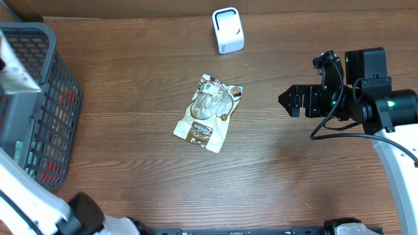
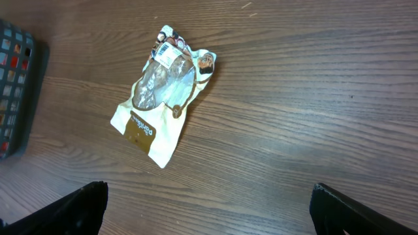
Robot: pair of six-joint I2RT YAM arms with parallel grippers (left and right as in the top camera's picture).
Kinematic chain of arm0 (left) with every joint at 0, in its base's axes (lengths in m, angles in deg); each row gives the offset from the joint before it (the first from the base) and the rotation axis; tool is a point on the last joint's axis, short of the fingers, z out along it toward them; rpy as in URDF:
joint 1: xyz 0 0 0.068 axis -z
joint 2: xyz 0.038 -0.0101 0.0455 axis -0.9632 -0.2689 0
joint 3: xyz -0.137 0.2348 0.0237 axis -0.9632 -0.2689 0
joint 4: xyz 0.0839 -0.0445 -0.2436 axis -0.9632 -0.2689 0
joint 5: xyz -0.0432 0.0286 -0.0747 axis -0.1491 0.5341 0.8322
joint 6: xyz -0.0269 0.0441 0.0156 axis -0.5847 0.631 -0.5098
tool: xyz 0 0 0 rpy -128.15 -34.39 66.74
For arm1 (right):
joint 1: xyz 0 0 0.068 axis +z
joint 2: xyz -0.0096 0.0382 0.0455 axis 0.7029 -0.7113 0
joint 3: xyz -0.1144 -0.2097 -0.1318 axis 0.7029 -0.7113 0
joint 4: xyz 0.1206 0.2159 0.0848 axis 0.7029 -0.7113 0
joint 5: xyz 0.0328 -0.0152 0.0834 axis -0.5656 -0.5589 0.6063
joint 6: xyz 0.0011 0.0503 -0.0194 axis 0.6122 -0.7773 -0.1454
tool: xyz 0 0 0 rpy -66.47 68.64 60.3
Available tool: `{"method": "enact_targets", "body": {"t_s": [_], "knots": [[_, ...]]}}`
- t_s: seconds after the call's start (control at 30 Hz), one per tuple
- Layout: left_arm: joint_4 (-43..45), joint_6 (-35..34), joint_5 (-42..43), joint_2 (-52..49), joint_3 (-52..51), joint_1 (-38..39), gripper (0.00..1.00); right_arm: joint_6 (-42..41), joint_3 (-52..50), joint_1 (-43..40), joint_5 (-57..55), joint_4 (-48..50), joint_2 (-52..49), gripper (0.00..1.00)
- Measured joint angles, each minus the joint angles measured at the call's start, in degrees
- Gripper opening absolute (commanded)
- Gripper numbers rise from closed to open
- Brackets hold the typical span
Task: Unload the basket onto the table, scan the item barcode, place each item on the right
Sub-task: 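Place the white-green tube beside the beige bag with the left gripper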
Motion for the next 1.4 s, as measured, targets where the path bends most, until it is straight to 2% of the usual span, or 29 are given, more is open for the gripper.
{"method": "enact_targets", "body": {"t_s": [0.17,0.37,0.53,0.73,1.03,1.4], "knots": [[-7.67,0.0,3.87,3.28,0.92,8.48,0.04,0.0,0.0,0.0,0.0,-0.04,0.0,1.0],[-12.55,0.0,2.34,-0.76,-2.95,22.27,0.04,0.0,0.0,0.0,0.02,-0.09,0.0,1.0],[-9.99,0.0,-2.97,-5.64,-13.27,32.96,0.04,0.0,0.0,0.0,0.0,-0.07,0.0,1.0],[-1.42,-1.4,-7.39,-14.95,-26.58,43.1,0.04,0.0,0.0,0.0,0.0,-0.11,0.0,1.0],[4.85,-8.66,-11.85,-26.14,-33.14,47.36,0.04,0.02,0.0,0.0,0.0,-0.13,0.0,1.0],[6.84,-12.39,-15.17,-27.54,-33.51,48.59,0.04,0.04,0.0,0.0,0.0,-0.11,0.0,1.0]]}}
